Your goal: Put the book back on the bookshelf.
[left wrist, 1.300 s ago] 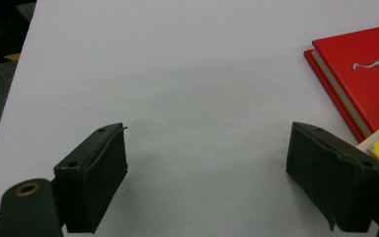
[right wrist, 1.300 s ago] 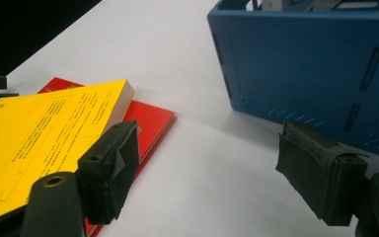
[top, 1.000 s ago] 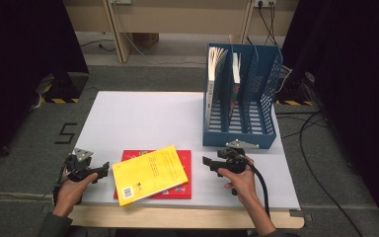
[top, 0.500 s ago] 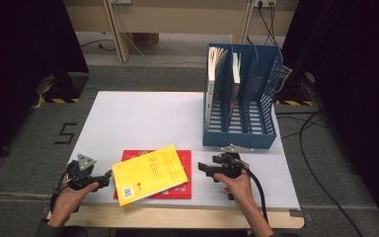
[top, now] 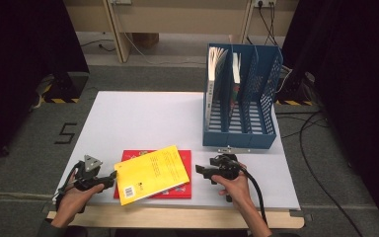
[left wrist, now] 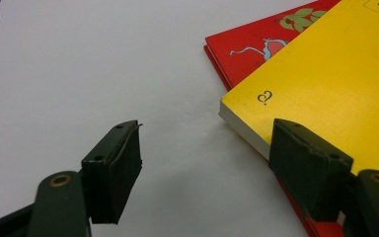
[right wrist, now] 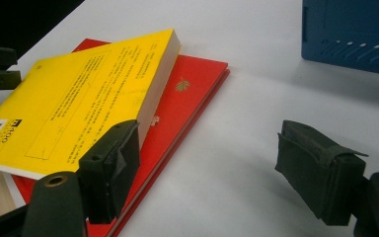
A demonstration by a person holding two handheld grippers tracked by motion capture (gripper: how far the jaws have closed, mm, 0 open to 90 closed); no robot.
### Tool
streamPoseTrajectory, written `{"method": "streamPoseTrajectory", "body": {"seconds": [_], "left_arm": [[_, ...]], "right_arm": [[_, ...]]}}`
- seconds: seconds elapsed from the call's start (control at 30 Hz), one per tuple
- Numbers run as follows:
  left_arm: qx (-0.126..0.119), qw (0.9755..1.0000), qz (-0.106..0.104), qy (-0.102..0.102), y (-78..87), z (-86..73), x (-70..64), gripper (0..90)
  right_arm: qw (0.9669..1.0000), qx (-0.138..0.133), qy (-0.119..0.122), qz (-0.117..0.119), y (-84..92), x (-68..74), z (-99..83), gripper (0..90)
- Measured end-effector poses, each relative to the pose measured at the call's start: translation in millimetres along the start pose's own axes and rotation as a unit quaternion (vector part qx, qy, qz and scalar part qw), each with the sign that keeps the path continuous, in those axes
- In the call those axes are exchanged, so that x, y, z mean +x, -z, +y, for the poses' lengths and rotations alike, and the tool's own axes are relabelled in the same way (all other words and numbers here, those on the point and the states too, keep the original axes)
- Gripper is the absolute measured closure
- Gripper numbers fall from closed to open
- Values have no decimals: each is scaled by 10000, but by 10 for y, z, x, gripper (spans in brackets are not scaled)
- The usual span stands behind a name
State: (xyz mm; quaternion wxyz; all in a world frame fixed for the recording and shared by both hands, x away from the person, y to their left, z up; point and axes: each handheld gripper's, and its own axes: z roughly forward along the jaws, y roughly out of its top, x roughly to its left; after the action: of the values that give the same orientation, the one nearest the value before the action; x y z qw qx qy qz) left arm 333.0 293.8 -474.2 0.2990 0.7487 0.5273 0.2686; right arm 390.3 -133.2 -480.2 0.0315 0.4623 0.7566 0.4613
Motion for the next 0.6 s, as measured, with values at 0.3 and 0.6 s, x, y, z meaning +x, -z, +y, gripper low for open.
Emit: {"method": "streamPoseTrajectory", "body": {"seconds": [0.3, 0.6], "left_arm": [[-80, 9999, 16, -147, -65, 63, -117, 271], [-113, 9991, -115, -388, -91, 91, -280, 335]], "right_arm": [[9999, 4, -103, 88, -6, -2, -5, 258], [9997, 106, -115, 195, -56, 27, -39, 258]]}}
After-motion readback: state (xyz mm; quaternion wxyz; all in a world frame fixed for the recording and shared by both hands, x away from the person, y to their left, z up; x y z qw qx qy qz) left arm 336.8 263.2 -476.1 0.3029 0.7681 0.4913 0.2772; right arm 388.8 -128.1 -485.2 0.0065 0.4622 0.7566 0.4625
